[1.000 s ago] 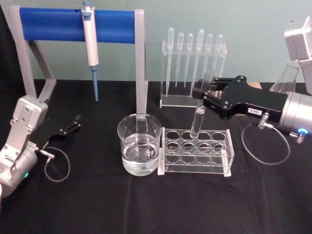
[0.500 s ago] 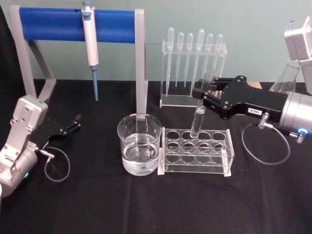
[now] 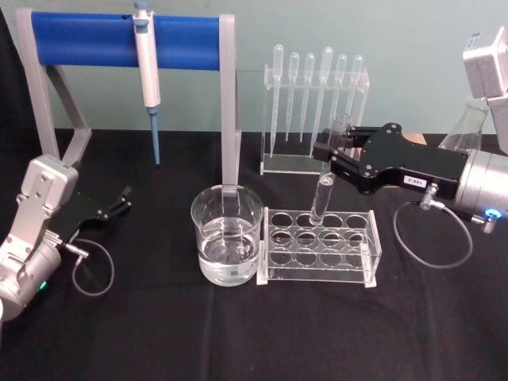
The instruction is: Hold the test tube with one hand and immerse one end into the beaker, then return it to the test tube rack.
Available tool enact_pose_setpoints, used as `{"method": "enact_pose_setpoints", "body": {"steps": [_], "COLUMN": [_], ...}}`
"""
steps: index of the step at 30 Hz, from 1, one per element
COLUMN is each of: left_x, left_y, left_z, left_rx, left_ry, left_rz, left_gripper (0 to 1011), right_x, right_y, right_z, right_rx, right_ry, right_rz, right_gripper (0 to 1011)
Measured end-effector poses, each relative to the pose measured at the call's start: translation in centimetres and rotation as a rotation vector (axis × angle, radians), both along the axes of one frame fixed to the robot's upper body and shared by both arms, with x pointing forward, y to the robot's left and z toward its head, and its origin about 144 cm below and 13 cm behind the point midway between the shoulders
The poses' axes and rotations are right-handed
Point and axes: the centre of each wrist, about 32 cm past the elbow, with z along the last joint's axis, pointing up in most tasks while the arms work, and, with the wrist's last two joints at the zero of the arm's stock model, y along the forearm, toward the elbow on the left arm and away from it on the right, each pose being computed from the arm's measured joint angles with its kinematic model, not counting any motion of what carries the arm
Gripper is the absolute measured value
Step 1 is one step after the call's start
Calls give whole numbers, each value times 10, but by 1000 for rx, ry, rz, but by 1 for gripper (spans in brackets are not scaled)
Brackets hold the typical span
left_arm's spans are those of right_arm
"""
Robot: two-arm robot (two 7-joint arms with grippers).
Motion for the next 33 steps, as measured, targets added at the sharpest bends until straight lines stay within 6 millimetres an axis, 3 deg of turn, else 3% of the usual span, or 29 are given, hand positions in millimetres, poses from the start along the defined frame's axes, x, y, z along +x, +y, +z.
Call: {"method": "enact_pose_setpoints", "body": {"steps": [33], "left_x": [0], "left_y": [0], "left_z": [0], "left_rx": [0], "left_ry": [0], "left_rz": [0], "left_gripper": [1000], "right_x": [0], "right_y": [0], "right_z": [0], "right_rx": [0], "right_ry": [0], "right_rz": [0], "right_gripper": [241]}}
